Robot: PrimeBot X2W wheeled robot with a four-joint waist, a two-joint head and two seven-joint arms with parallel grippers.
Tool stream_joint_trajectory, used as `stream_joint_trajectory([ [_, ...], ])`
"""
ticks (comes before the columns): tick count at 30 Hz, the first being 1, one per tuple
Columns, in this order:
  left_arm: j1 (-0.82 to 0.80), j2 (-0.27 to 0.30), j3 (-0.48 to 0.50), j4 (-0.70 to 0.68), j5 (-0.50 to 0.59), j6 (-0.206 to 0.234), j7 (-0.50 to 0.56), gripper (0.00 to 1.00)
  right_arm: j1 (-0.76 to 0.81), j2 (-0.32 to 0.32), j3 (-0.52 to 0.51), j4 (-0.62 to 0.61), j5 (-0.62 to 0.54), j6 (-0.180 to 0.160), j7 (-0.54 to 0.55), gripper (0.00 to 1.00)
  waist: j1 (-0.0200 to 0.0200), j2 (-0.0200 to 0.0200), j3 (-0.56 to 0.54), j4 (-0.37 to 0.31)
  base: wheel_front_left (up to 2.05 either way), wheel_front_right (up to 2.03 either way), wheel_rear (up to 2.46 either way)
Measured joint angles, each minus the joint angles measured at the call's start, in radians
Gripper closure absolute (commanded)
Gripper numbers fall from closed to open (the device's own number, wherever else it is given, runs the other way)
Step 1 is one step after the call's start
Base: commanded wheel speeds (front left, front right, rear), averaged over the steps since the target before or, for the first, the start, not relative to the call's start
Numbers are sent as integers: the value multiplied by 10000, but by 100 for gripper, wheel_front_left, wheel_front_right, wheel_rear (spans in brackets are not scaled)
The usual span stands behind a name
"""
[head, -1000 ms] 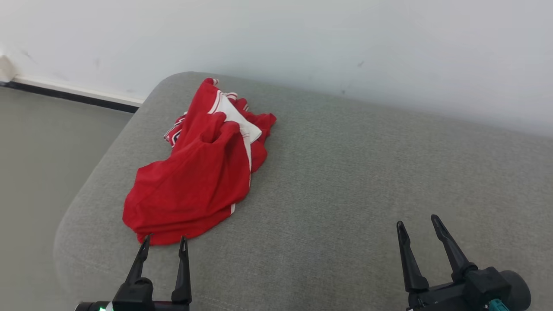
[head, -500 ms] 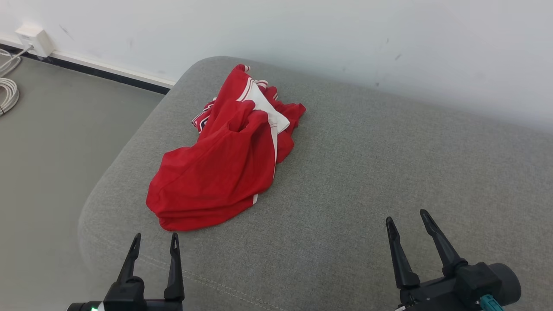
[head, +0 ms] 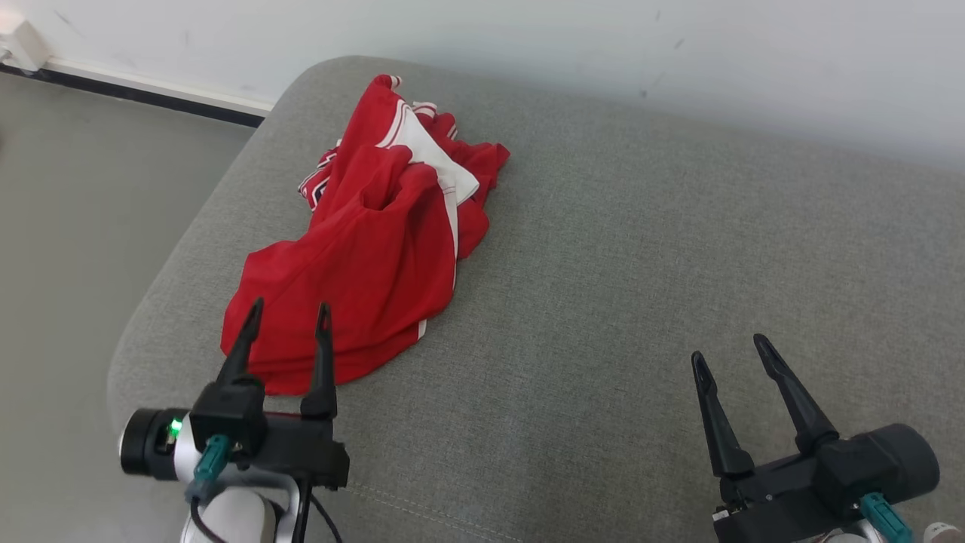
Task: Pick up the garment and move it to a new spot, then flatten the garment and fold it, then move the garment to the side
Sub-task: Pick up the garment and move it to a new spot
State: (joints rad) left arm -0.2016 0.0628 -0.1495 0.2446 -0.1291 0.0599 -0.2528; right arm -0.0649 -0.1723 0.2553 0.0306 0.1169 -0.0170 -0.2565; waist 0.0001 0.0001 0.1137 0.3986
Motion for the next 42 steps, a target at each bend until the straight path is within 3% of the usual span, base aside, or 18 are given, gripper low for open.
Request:
stream_joint_trajectory([
  [14,-3101,180,249,2752,0,-174,153,0,-866,-265,144,-255,-311,311,-2,0,1,1,1074,-705,0,0,0],
  [32,-5186,393,487,5649,0,-159,681,1,-1536,-391,82,-173,-416,489,-2,0,2,1,2159,-1614,0,0,0],
  [33,-5220,395,495,5776,0,-157,685,52,-1537,-387,84,-161,-416,489,-2,0,1,0,2171,-1624,0,0,0],
  [35,-5276,393,500,5971,0,-157,694,97,-1558,-372,88,-130,-416,489,-2,0,0,0,2180,-1633,0,0,0],
  [42,-5329,314,430,6452,0,-165,522,100,-1665,-286,44,88,-408,479,-2,0,0,0,2045,-1637,0,0,0],
])
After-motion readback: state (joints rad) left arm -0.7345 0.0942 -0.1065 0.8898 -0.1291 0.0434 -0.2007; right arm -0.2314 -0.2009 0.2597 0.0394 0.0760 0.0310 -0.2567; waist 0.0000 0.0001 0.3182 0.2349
